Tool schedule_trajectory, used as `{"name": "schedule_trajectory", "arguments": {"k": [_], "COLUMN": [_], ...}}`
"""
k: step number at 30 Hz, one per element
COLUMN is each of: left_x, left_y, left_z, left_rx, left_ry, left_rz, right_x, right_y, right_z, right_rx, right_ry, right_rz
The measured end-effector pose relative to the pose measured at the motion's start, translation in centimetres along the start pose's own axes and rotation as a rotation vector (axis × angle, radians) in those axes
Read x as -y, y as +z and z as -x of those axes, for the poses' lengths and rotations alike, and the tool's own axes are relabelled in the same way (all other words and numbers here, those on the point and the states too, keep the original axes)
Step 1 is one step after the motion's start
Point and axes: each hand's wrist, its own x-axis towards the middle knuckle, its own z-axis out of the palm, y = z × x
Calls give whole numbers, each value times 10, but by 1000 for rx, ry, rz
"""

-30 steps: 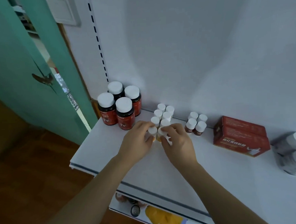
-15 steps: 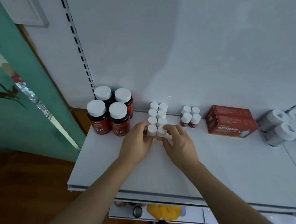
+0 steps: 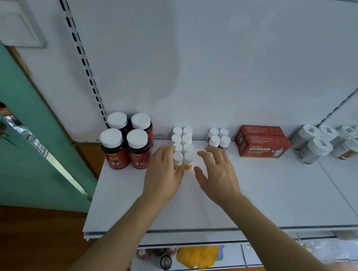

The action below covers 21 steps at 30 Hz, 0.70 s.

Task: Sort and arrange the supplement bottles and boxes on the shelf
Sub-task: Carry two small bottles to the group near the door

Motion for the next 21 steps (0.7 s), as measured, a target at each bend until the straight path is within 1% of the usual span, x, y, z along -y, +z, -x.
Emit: {"name": "schedule_trajectory", "arguments": {"k": [4, 7, 12, 17, 21], "left_x": [-13, -31, -80, -149, -225], "left_y": [-2, 2, 16, 46, 82], "left_z": [-5, -7, -6, -1, 12], "left_rx": [-67, -64, -9, 55, 92], "left_ry": [152, 186, 233, 275, 320], "left_rz": [-160, -241, -300, -323, -302], "right_x": [-3, -9, -32, -75, -130], "right_y": [-22, -41, -75, -119, -167], "right_z": [10, 21, 41, 78, 124], "right_rx": [16, 65, 108, 72, 75], "right_ry": [33, 82, 204, 314, 395], "right_rz": [121, 206, 290, 298, 340]}}
